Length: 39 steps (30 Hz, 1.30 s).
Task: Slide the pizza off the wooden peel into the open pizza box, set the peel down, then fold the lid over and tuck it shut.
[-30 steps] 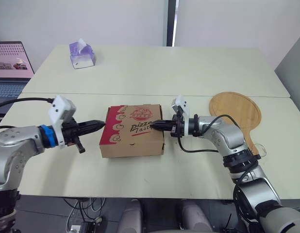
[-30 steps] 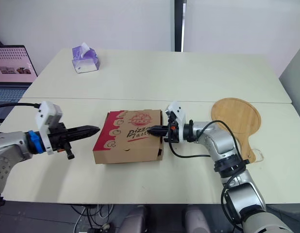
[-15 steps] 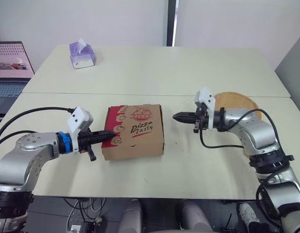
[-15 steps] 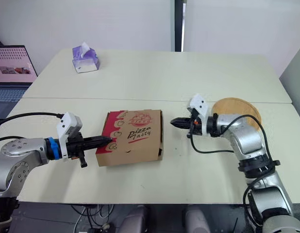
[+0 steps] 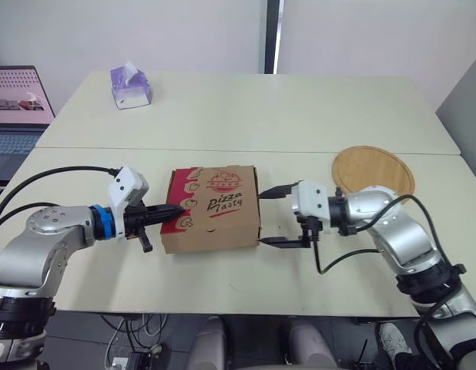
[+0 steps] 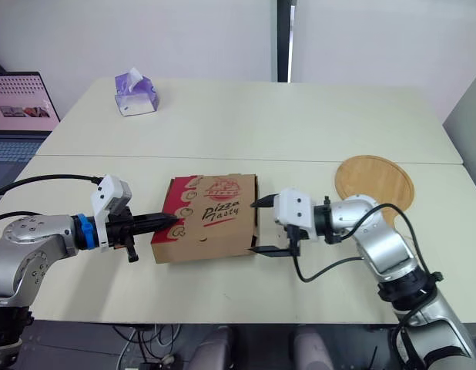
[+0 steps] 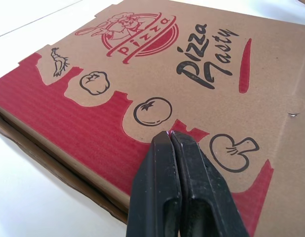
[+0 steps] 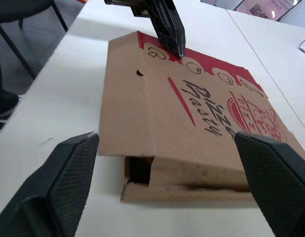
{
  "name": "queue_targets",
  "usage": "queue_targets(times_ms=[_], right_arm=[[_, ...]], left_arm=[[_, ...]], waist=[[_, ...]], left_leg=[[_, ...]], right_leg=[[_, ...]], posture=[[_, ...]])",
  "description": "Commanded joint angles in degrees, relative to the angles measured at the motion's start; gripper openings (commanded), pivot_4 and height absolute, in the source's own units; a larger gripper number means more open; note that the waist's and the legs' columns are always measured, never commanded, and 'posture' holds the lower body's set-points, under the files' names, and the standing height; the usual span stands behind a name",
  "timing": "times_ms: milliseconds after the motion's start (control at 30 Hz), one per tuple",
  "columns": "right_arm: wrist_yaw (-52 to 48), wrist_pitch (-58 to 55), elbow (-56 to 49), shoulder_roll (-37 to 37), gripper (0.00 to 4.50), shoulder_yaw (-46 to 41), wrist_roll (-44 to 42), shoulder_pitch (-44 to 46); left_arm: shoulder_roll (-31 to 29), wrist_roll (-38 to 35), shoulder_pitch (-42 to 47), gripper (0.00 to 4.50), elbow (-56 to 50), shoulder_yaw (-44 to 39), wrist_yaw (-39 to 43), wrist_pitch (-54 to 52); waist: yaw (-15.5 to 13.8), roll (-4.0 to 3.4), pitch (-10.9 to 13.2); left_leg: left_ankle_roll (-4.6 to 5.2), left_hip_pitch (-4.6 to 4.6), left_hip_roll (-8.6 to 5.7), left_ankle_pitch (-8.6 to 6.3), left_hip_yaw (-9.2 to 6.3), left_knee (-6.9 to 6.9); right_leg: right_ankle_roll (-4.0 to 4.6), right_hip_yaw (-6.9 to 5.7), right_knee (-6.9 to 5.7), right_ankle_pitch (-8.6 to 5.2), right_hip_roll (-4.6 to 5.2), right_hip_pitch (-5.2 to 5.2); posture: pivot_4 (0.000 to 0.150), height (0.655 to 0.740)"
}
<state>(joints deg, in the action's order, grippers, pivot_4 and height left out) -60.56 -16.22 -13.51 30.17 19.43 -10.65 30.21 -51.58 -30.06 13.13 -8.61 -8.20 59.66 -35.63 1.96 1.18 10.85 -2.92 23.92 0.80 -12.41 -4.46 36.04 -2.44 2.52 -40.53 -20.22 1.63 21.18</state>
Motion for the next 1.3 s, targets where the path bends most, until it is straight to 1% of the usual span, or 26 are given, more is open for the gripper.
queue_targets(times_ms=[33,133,267,500,633,867,1033,1067,1167,1233,1300], right_arm=[[2.4,1.8,0.5,-1.8,4.48,0.7,2.1,1.2],[3.3,5.0,3.1,-2.3,4.48,2.0,5.5,1.5],[4.5,8.5,6.1,-3.3,4.48,2.3,7.8,2.1],[6.0,9.1,7.4,-6.3,4.48,0.7,6.9,3.2],[5.7,9.3,7.7,-6.2,4.48,1.3,7.4,2.8],[5.6,8.9,7.5,-5.9,4.48,2.4,7.9,0.1],[5.8,9.3,8.1,-5.7,4.48,2.5,8.6,-0.7],[5.6,9.2,7.9,-5.6,4.48,2.2,8.4,-0.8],[2.6,6.7,5.2,-5.1,4.48,-0.9,2.4,-1.1],[1.5,6.4,4.3,-4.6,4.48,-2.4,0.0,-1.1],[-1.0,5.9,4.5,-2.7,4.48,-5.1,-3.2,-1.0]], left_arm=[[-0.8,0.0,1.1,0.0,-0.2,-0.7,0.6,0.2],[-0.8,-0.1,1.6,0.0,-0.2,-0.7,0.6,0.0],[-0.8,-0.2,2.0,0.0,-0.1,-0.8,0.6,-0.2],[-0.7,-0.6,1.5,0.0,-0.8,-0.8,0.6,-0.7],[-0.8,-0.4,1.4,0.0,-0.9,-0.6,0.7,-0.7],[-1.6,3.5,0.2,0.0,-0.2,1.6,1.8,2.7],[-1.4,4.0,-0.4,0.0,-0.1,1.8,1.9,3.5],[-1.4,4.0,-0.4,0.0,0.0,1.7,2.0,3.5],[-1.5,4.1,-0.1,0.0,0.5,1.7,2.2,3.7],[-1.5,4.2,0.1,0.0,0.7,1.6,2.4,3.8],[-1.5,4.4,0.4,0.0,1.2,1.7,2.5,4.0]], waist=[[0.0,0.0,0.0],[-0.1,0.0,0.0],[0.0,0.0,0.0],[0.0,0.0,0.0],[0.0,0.0,0.0],[0.0,0.0,0.0],[0.0,0.0,0.0],[0.0,0.0,0.0],[0.0,0.0,0.0],[0.0,0.0,0.0],[0.0,0.0,0.0]], left_leg=[[0.0,0.0,0.0,0.0,0.0,0.0],[0.0,0.0,-0.01,0.0,0.0,0.0],[0.0,-0.01,-0.02,0.0,0.01,0.0],[0.0,-0.01,-0.01,0.0,0.0,0.01],[0.0,-0.01,-0.01,0.0,0.0,0.01],[0.0,-0.01,-0.02,0.0,0.01,0.01],[0.0,-0.02,-0.02,0.0,0.0,0.01],[0.0,-0.02,-0.02,0.0,0.0,0.01],[0.0,-0.02,-0.02,0.0,0.01,0.02],[0.0,-0.02,-0.01,0.0,0.0,0.02],[0.0,-0.02,-0.01,0.0,0.0,0.02]], right_leg=[[0.0,-0.01,0.0,0.0,0.0,0.0],[0.0,-0.01,0.0,0.0,0.0,0.0],[0.0,0.0,-0.01,0.0,-0.01,0.0],[0.0,-0.01,-0.05,0.0,-0.02,0.01],[0.0,0.0,-0.05,0.0,-0.01,0.01],[0.0,-0.01,-0.06,0.0,-0.02,0.01],[0.0,0.0,-0.1,0.0,-0.03,0.02],[0.0,-0.01,-0.1,0.0,-0.03,0.02],[0.0,0.0,-0.09,0.0,-0.02,0.02],[0.0,-0.01,-0.09,0.0,-0.02,0.01],[0.0,0.0,-0.1,0.0,-0.02,0.01]], posture=[[0.15,0.74],[0.15,0.74],[0.15,0.74],[0.15,0.74],[0.15,0.74],[0.15,0.74],[0.15,0.74],[0.15,0.74],[0.15,0.74],[0.15,0.74],[0.15,0.74]])
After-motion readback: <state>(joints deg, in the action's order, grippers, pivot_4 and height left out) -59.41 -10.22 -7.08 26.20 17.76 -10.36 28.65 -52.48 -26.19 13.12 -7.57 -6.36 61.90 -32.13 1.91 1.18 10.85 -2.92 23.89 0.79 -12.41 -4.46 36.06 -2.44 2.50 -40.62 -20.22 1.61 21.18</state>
